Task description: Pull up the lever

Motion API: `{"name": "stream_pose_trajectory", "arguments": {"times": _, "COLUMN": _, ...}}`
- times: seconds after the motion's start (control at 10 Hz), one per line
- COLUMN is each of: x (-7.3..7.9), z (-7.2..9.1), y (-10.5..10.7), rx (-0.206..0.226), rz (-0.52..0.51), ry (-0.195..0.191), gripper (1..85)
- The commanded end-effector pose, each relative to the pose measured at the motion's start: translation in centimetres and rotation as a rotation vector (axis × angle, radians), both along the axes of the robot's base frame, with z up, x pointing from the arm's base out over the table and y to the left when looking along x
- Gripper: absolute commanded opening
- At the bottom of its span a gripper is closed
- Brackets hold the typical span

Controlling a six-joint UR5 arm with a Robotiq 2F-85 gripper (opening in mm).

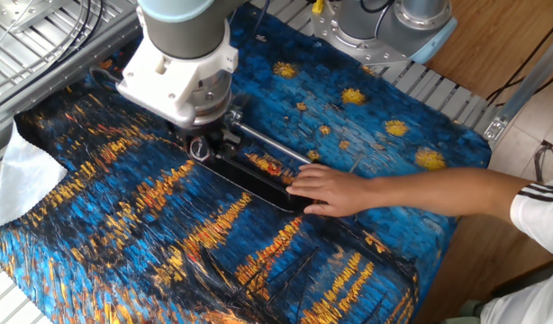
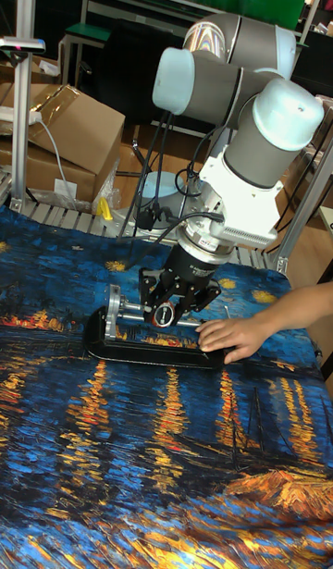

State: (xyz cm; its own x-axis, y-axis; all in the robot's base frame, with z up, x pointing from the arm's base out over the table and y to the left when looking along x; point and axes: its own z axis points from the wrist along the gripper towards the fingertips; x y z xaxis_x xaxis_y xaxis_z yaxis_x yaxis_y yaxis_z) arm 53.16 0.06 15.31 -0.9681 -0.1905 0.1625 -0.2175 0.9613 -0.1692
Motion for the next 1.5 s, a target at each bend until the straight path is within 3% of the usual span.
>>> {"name": "stream_pose_trajectory", "arguments": {"times": 0.0, "x": -0.9, "z": 0.3, "y": 0.4, "rx": 0.017, "rz": -0.005, "ry": 0.025, "gripper": 19.7}}
{"name": "stream_pose_trajectory", "arguments": {"times": 0.4, "x": -0.1, "z": -0.3, "y": 1.8, "rx": 0.085, "rz": 0.065, "ry": 0.015, "gripper": 34.7}}
{"name": "stream_pose_trajectory", "arguments": {"times": 0.6, "x": 0.2, "z": -0.6, "y": 2.2, "rx": 0.155, "rz": 0.1, "ry": 0.008, "gripper": 47.7}}
{"name": "stream_pose_trajectory", "arguments": {"times": 0.9, "x": 0.2, "z": -0.9, "y": 1.9, "rx": 0.181, "rz": 0.118, "ry": 0.002, "gripper": 55.7}}
{"name": "stream_pose_trajectory", "arguments": {"times": 1.4, "x": -2.5, "z": 1.3, "y": 0.8, "rx": 0.153, "rz": 0.068, "ry": 0.016, "gripper": 45.3}}
